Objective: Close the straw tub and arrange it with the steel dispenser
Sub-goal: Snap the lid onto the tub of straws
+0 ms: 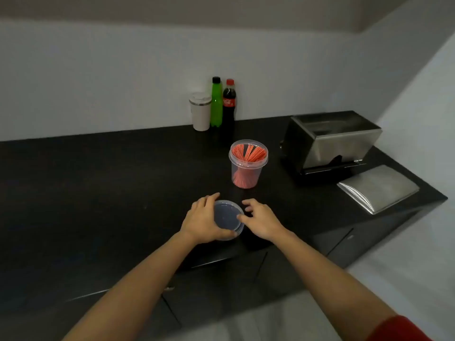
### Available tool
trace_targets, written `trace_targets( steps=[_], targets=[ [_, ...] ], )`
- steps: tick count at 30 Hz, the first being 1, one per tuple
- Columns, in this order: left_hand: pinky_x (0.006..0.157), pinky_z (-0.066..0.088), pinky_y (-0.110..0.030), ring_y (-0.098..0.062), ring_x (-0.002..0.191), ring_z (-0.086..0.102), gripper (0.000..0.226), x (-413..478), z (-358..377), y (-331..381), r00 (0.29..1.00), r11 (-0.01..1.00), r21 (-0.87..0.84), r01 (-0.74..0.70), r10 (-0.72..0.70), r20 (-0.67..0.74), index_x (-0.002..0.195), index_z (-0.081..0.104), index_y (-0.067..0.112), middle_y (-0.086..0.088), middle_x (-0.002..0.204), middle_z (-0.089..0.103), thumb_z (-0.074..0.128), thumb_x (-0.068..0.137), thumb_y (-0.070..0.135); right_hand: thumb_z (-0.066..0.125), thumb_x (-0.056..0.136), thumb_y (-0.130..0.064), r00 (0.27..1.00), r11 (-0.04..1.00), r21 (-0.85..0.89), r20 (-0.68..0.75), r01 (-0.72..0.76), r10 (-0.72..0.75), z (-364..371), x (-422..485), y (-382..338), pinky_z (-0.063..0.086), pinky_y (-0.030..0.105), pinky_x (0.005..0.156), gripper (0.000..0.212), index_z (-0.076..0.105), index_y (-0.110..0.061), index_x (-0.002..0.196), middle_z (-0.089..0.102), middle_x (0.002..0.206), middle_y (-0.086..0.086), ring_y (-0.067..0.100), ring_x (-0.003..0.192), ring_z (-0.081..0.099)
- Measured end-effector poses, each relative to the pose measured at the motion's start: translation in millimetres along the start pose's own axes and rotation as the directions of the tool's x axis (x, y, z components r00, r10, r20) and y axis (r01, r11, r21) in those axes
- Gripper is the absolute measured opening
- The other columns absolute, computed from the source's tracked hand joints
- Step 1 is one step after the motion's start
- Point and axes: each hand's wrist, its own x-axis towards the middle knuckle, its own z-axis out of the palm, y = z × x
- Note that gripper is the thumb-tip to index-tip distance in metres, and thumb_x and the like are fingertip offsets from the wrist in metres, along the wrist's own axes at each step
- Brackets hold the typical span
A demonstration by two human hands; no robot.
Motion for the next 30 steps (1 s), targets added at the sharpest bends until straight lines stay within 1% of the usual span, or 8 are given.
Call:
trace_targets(
  steps=[5,12,16,18,21,24,27,30],
  targets=[
    [0.108,0.031,-0.042,-0.023,0.134,0.030,0.122,3,8,-10,1.000,0.998,0.059,-0.022,0.022,-0.008,0.145,0.016,0.025,-0.002,0.146,0.033,0.078,0.047,0.062,0.064,0.084,-0.030,0.996,1.000,0.018,-0.084,0.008,-0.007,9,1,4,0.042,0.031,0.095,0.051,0.046,-0.020,0.131,0.055,0.125,0.003,0.017,0.118,0.048],
    [0.103,0.036,-0.039,-0.022,0.128,0.033,0.119,0,17,-10,0.996,0.996,0.033,-0.077,0.078,-0.041,0.145,0.017,0.025,-0.003,0.140,0.034,0.078,0.049,0.060,0.064,0.083,-0.027,0.994,0.989,0.151,-0.107,-0.010,0.026,14,3,1,0.040,0.020,0.077,0.051,0.046,-0.017,0.130,0.058,0.118,0.002,0.009,0.100,0.051],
    [0.099,0.037,-0.036,-0.022,0.128,0.034,0.121,0,12,-8,0.995,0.994,-0.062,-0.095,0.092,-0.041,0.145,0.016,0.026,-0.002,0.139,0.032,0.079,0.046,0.060,0.065,0.082,-0.026,0.988,0.974,0.222,-0.138,-0.034,0.066,13,5,-4,0.042,0.016,0.067,0.053,0.045,-0.017,0.130,0.051,0.121,0.005,0.008,0.094,0.054],
    [0.098,0.036,-0.034,-0.020,0.128,0.033,0.122,2,8,-6,0.993,0.987,-0.114,-0.117,0.114,-0.040,0.144,0.015,0.029,0.001,0.139,0.030,0.079,0.045,0.060,0.064,0.084,-0.023,0.980,0.915,0.395,-0.137,-0.081,0.146,11,7,-9,0.048,0.017,0.065,0.054,0.042,-0.016,0.133,0.050,0.123,0.007,0.011,0.092,0.060],
    [0.098,0.035,-0.033,-0.019,0.128,0.033,0.123,5,-1,-1,0.984,0.973,-0.158,-0.170,0.161,-0.071,0.144,0.016,0.030,0.002,0.139,0.030,0.080,0.045,0.060,0.061,0.087,-0.015,0.964,0.724,0.678,-0.088,-0.127,0.252,1,5,-20,0.056,0.023,0.066,0.041,0.050,-0.012,0.126,0.061,0.108,0.008,0.016,0.081,0.069],
    [0.099,0.036,-0.031,-0.016,0.127,0.034,0.123,9,-14,7,0.971,0.946,-0.220,-0.238,0.223,-0.091,0.145,0.018,0.026,0.003,0.139,0.030,0.083,0.045,0.058,0.059,0.088,-0.013,0.977,0.697,0.711,-0.072,-0.090,0.199,-17,1,-26,0.056,0.025,0.063,0.022,0.062,-0.012,0.110,0.068,0.092,0.007,0.015,0.074,0.071],
    [0.094,0.039,-0.024,-0.009,0.120,0.041,0.110,12,-29,17,0.957,0.899,-0.334,-0.283,0.243,-0.156,0.144,0.024,0.022,0.005,0.135,0.036,0.081,0.055,0.054,0.059,0.087,-0.013,0.981,0.692,0.722,-0.147,0.016,0.130,-38,0,-31,0.054,0.023,0.061,0.013,0.065,-0.020,0.096,0.068,0.091,0.007,0.015,0.074,0.070],
    [0.074,0.051,-0.017,0.000,0.092,0.061,0.074,19,-43,33,0.949,0.830,-0.481,-0.283,0.169,-0.266,0.137,0.038,0.021,0.009,0.116,0.056,0.070,0.075,0.045,0.059,0.087,-0.015,0.970,0.657,0.744,-0.227,0.120,0.080,-57,5,-38,0.057,0.026,0.066,0.013,0.068,-0.024,0.091,0.070,0.091,0.002,0.015,0.080,0.070]
  ],
)
